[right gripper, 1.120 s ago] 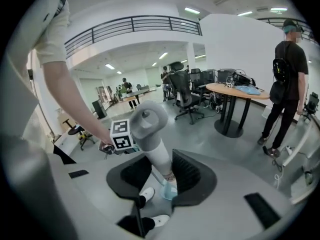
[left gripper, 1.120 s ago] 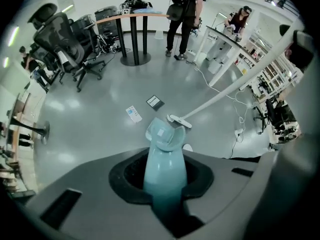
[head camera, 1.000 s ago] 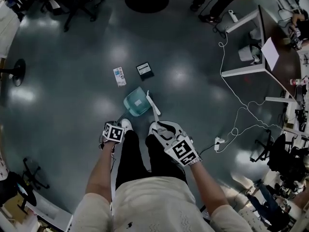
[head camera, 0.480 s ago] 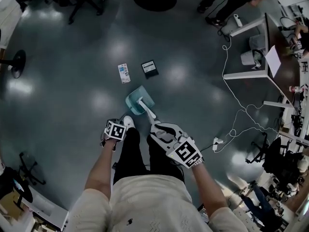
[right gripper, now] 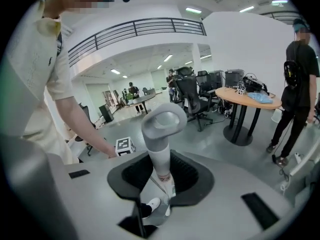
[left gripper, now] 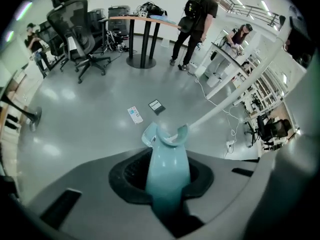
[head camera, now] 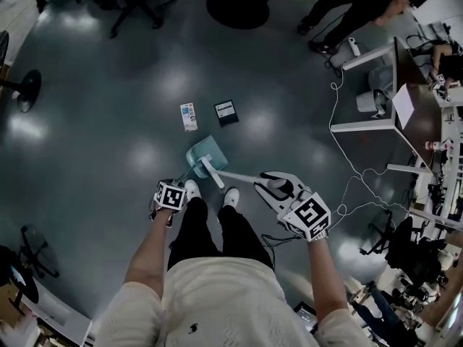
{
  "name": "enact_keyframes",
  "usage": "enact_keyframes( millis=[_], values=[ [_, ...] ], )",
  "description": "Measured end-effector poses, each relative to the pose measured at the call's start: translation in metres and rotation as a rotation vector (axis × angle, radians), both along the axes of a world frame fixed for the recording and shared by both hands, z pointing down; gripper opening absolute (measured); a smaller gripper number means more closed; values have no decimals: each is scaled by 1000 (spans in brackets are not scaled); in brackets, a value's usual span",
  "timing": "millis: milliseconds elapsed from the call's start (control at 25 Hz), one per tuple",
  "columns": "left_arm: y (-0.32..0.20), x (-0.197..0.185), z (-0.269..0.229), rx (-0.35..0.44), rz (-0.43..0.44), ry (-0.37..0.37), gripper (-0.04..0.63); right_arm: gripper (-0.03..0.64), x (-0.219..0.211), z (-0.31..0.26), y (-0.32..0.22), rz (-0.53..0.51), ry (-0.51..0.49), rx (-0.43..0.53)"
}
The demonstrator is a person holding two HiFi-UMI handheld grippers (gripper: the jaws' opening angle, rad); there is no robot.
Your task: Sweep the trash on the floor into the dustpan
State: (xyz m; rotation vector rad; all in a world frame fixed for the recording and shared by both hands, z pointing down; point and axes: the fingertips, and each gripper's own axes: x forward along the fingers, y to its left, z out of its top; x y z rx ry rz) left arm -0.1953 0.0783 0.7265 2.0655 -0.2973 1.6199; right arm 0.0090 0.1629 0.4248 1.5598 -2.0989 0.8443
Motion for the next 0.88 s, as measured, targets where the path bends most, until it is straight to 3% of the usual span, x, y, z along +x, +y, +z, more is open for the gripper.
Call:
enact_keyframes(
  millis=[120, 280, 360, 480, 640, 720, 880],
  values=[
    [-10, -18, -14, 31, -44, -9, 92, 118, 26, -17, -6, 27, 61, 4],
    [0, -19, -17, 25, -105, 52, 92, 117, 73, -36, -15, 65, 126, 23],
    [4, -19, -20, 26, -141, 22, 92, 117, 104, -43, -20, 74, 157, 27],
    [10, -1, -18, 22, -183, 24, 91, 117, 160, -42, -29, 86, 196, 29],
    [13, 17, -15, 43, -212, -35, 92, 117, 240, -25, -48, 88, 219, 31],
    [17, 25, -17, 41, -257, -67, 91, 117, 277, -16, -62, 79, 231, 32],
    [26, 66, -12, 58, -370, -44, 91, 117, 341, 7, -95, 25, 274, 33]
  ],
)
